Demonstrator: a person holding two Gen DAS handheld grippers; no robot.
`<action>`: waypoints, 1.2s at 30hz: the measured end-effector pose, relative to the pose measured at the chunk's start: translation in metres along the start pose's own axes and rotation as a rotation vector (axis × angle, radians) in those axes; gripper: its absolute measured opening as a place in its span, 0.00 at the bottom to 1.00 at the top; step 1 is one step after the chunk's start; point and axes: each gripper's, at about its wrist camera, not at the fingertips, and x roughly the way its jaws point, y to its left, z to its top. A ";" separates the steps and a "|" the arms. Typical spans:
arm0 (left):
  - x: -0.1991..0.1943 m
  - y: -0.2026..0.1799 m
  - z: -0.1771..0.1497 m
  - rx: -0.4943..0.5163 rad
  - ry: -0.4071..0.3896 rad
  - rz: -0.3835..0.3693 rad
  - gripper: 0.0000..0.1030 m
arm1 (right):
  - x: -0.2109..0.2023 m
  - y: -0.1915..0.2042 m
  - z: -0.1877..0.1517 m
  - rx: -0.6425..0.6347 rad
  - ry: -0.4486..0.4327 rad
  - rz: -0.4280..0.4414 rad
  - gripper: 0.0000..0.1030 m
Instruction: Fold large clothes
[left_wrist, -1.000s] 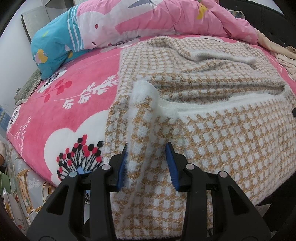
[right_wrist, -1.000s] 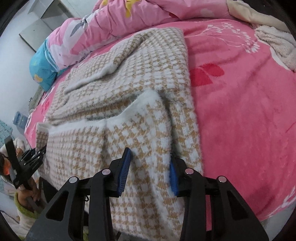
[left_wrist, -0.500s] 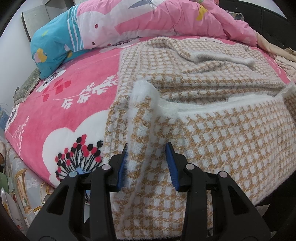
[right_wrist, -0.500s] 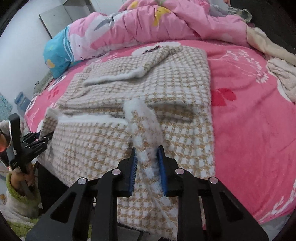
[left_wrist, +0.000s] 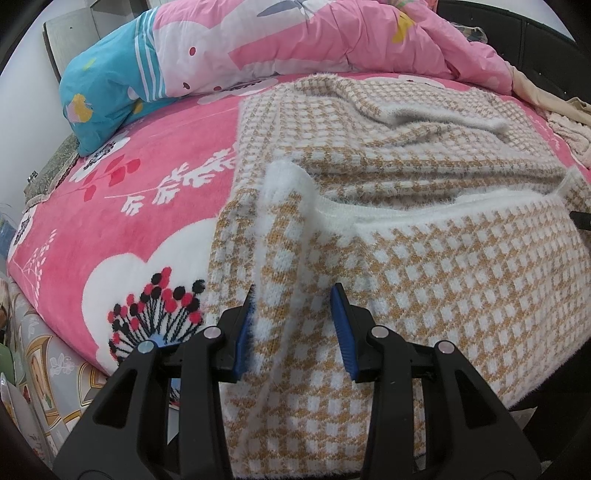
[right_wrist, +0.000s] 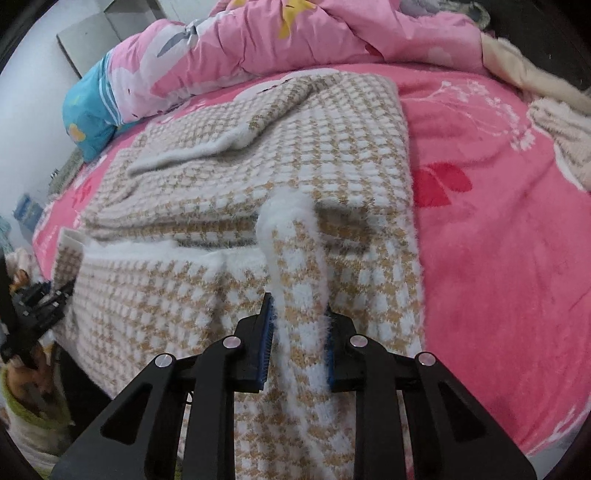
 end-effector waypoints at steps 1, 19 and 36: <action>-0.001 0.002 -0.001 -0.001 0.000 0.000 0.36 | -0.001 0.005 -0.002 -0.019 -0.004 -0.030 0.21; 0.003 -0.010 0.004 0.008 0.008 0.028 0.36 | -0.013 0.033 -0.032 -0.157 -0.079 -0.249 0.21; 0.006 -0.027 0.009 0.027 0.009 0.059 0.36 | -0.013 0.033 -0.034 -0.153 -0.099 -0.256 0.21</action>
